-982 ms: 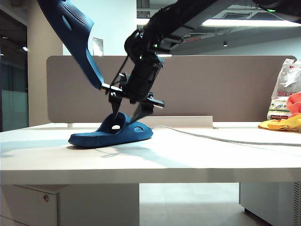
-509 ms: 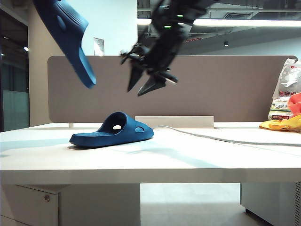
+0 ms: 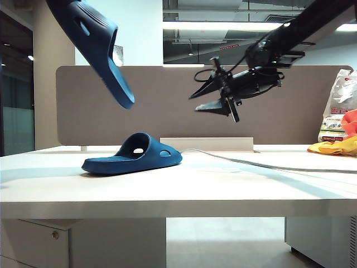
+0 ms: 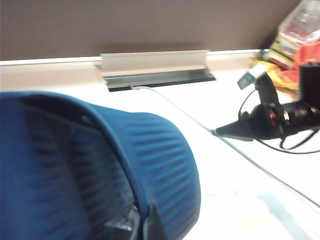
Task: Interlock the pair of blue slippers on the table with their fronts facing up.
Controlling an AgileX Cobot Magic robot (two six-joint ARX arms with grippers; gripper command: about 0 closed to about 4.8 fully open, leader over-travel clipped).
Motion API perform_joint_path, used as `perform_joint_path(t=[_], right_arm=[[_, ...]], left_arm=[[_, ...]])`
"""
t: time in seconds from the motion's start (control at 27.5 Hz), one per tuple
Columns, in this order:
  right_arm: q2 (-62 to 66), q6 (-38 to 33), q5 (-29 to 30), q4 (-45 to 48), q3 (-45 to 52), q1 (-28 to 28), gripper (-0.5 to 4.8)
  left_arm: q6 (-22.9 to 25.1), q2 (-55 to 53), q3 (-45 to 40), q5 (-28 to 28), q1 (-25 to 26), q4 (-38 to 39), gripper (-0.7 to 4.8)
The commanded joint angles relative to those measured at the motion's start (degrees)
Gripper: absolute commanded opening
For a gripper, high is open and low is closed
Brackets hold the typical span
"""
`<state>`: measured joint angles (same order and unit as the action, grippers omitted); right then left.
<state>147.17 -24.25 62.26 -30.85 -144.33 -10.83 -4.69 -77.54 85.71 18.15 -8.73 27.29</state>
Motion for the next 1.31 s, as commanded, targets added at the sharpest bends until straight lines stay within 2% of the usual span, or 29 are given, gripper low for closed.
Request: perform_joint_path(t=[0.04,0.18,0.4,0.62,1.02,1.24,1.31], right_arm=[[1.11,0.0,3.28,4.22,-0.24,0.15,1.8],[2.64,-0.66,3.67,7.69,-0.26,-0.37,1.8],[5.25,-1.64,0.39,9.16,-0.24,-1.79,1.8],[5.92,0.26,-8.17,13.09,-0.26,-3.96,1.8],[7.28,1.38,-18.82,15.63,-0.24,-6.69,1.8],[8.35,1.77,-20.15,16.06,-0.24,-6.8,1.81],[8.37,1.77,-20.13,16.11,-0.24,-6.78,1.96]], left_arm=[[0.11,0.61,0.33,1.16,-0.04,-1.16,-0.06],[-0.26,0.83,0.33,1.18,-0.04,-0.63,-0.06],[-0.26,0.83,0.33,1.16,-0.07,0.68,-0.06],[-0.26,0.83,0.33,1.16,-0.07,1.16,-0.06],[-0.24,0.83,0.31,1.11,-0.07,2.03,-0.06],[-0.22,0.83,0.33,1.14,-0.07,2.38,-0.06],[-0.22,0.83,0.31,1.14,-0.07,2.38,-0.06]])
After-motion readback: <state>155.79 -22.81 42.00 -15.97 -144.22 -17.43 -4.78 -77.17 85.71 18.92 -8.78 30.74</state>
